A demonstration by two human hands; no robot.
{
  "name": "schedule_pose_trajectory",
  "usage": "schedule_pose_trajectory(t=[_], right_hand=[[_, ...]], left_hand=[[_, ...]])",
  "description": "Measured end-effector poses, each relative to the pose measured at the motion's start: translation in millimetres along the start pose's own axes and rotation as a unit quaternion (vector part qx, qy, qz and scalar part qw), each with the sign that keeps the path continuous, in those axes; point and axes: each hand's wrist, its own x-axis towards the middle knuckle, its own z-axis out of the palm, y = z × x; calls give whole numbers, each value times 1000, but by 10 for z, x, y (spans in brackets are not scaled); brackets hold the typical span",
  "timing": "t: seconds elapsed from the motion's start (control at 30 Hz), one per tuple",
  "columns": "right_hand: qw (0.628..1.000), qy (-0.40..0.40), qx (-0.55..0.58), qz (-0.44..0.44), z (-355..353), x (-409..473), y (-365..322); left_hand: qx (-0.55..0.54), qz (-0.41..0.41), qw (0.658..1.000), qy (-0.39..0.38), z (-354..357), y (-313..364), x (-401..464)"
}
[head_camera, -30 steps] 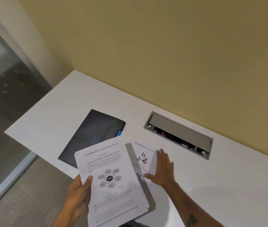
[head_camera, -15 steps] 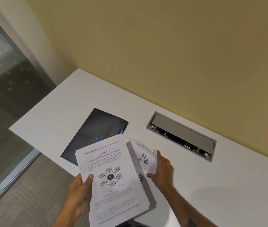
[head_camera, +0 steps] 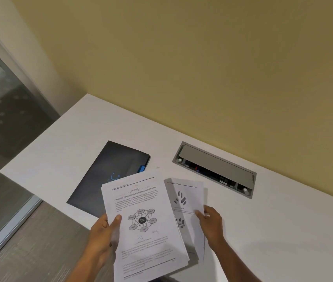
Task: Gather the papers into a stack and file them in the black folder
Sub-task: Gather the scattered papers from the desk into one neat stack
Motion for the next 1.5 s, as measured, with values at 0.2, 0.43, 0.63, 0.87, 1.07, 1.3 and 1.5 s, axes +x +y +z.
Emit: schedule_pose_trajectory(t=[0.2, 0.43, 0.63, 0.87, 1.07, 1.3, 1.5], right_hand=[[991, -36, 127, -9, -329, -28, -166], [978, -86, 189, -12, -570, -113, -389], [956, -129, 263, -36, -625, -304, -440], [933, -165, 318, -21, -603, -543, -288], [930, -181, 319, -4, -577, -720, -208], [934, -190, 302, 9, -577, -891, -235], [944, -207, 252, 53, -611, -933, -243]], left_hand=[[34, 31, 996, -71, 335, 185, 8], [35, 31, 984, -173, 692, 379, -33], [122, 58, 981, -141, 837, 266, -100], [155, 36, 983, -96, 887, 49, -171], [159, 12, 986, -53, 921, -91, -226], [193, -28, 980, -48, 898, -214, -220], [226, -25, 971, -77, 909, -229, -218]])
